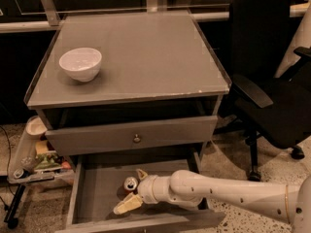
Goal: Pick coke can from middle drawer and place on counter
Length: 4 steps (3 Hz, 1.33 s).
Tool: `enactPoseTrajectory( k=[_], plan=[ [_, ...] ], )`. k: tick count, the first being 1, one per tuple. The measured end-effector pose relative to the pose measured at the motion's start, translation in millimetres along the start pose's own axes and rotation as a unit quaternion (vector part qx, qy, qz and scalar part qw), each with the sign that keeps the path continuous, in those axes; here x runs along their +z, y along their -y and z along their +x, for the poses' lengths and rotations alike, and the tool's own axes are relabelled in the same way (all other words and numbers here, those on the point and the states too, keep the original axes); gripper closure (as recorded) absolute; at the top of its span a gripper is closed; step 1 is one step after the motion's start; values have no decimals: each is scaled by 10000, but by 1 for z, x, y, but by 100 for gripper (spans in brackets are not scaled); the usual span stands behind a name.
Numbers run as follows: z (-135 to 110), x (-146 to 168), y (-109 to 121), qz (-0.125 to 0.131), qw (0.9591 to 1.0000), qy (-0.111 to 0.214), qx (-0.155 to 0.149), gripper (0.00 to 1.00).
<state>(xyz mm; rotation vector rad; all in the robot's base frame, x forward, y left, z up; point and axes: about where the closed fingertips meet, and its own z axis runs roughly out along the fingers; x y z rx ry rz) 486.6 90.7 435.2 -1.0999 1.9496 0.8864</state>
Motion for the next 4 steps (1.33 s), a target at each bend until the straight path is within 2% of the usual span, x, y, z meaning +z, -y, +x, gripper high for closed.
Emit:
enactPoseTrajectory(
  k=[1, 4],
  plan=[
    [0, 0, 0, 0, 10000, 0, 0, 19],
    [0, 0, 0, -1, 10000, 0, 0, 88]
  ],
)
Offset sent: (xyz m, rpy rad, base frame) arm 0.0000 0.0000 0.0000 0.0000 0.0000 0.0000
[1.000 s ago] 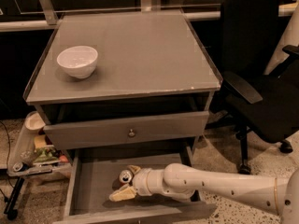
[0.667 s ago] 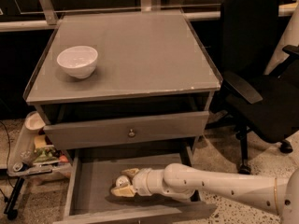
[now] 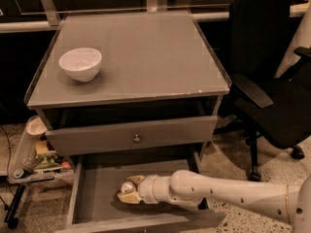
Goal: Pick coke can from middle drawer and place on counter
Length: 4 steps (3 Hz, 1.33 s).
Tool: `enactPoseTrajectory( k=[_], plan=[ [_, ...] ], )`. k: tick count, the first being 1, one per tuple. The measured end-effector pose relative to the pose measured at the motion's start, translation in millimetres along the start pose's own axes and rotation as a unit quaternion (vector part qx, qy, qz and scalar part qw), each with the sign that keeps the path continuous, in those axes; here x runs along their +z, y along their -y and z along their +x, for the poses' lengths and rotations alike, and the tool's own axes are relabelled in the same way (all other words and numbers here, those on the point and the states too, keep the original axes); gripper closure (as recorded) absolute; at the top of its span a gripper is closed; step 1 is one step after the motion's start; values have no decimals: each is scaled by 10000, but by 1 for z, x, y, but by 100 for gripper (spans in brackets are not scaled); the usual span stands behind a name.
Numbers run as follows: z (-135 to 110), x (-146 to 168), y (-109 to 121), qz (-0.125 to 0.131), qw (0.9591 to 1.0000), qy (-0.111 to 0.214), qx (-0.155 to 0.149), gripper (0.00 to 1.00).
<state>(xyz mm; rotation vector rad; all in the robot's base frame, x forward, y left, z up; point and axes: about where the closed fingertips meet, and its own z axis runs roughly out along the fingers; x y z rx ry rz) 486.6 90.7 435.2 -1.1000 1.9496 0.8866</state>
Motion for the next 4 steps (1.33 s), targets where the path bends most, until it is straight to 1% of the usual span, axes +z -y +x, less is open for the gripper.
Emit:
enactPoseTrajectory(
  k=[1, 2, 3, 4],
  plan=[
    [-20, -18, -7, -91, 9996, 45, 254, 100],
    [-45, -52, -23, -85, 9983, -80, 571, 100],
    [-73, -100, -41, 31, 9968, -318, 735, 100],
    [-95, -113, -40, 192, 9981, -349, 479, 100]
  ],
)
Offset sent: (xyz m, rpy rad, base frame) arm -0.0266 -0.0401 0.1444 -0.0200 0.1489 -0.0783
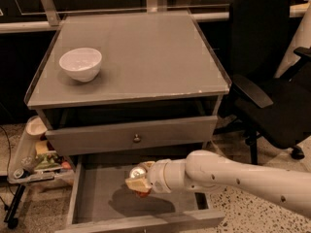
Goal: Pick coke can from middle drawer and place on counter
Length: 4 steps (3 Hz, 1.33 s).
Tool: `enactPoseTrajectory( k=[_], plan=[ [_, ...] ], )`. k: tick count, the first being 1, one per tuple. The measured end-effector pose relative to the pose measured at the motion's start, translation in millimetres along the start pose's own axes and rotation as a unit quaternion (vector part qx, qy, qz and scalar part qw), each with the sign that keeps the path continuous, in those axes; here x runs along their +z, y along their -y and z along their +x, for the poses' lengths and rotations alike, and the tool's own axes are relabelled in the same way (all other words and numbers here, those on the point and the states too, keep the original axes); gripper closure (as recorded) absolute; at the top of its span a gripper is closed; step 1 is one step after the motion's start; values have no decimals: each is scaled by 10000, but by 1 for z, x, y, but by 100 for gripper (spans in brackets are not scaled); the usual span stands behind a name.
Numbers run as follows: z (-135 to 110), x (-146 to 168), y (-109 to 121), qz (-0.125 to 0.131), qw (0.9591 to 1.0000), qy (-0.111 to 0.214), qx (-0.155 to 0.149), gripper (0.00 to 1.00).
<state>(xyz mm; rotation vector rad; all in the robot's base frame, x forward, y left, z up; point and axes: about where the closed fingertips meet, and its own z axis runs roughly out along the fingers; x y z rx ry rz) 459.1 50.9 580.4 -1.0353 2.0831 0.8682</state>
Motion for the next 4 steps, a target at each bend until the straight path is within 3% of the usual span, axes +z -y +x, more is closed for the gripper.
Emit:
enactPoseTrajectory(
  k=[2, 3, 4],
  plan=[
    [-14, -13, -2, 43, 9999, -92, 7, 100],
    [-44, -52, -2, 245, 9996, -155, 48, 100],
    [-94, -100, -9, 560, 9978, -285, -188, 100]
  ],
)
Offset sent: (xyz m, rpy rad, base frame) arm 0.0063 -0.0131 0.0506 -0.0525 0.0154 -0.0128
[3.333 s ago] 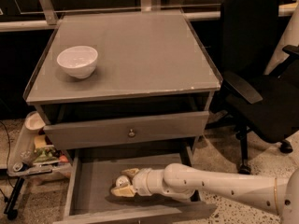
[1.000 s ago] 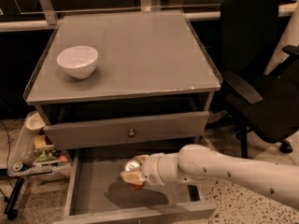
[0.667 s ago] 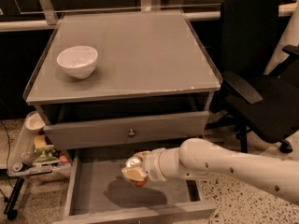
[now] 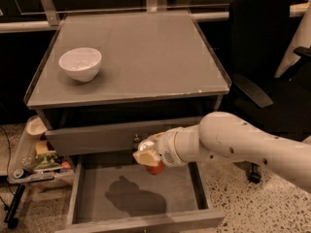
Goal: Pick coke can from middle drawer and place on counter
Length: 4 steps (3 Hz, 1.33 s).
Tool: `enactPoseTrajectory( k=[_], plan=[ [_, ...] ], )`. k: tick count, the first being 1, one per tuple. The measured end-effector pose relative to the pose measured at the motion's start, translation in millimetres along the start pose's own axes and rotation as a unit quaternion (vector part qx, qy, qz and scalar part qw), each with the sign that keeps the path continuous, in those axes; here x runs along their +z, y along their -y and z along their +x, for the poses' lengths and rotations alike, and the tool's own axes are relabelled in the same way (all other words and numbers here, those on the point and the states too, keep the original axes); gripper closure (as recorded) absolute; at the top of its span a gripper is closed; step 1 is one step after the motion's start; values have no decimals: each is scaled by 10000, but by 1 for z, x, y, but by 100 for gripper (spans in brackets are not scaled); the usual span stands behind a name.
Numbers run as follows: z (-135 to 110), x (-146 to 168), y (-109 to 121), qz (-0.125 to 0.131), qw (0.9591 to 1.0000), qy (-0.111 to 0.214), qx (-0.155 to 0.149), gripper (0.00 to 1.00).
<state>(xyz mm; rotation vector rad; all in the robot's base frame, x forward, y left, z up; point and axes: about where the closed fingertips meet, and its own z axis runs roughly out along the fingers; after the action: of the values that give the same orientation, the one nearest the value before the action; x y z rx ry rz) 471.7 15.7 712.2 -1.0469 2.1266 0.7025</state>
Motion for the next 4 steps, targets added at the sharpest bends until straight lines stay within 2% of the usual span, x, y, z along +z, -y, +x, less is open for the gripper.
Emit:
enactPoseTrajectory(
  k=[1, 2, 4],
  plan=[
    [0, 0, 0, -1, 10000, 0, 1, 100],
    [-21, -17, -6, 69, 9998, 58, -183, 100],
    [-112, -99, 7, 440, 9961, 407, -642, 100]
  ],
)
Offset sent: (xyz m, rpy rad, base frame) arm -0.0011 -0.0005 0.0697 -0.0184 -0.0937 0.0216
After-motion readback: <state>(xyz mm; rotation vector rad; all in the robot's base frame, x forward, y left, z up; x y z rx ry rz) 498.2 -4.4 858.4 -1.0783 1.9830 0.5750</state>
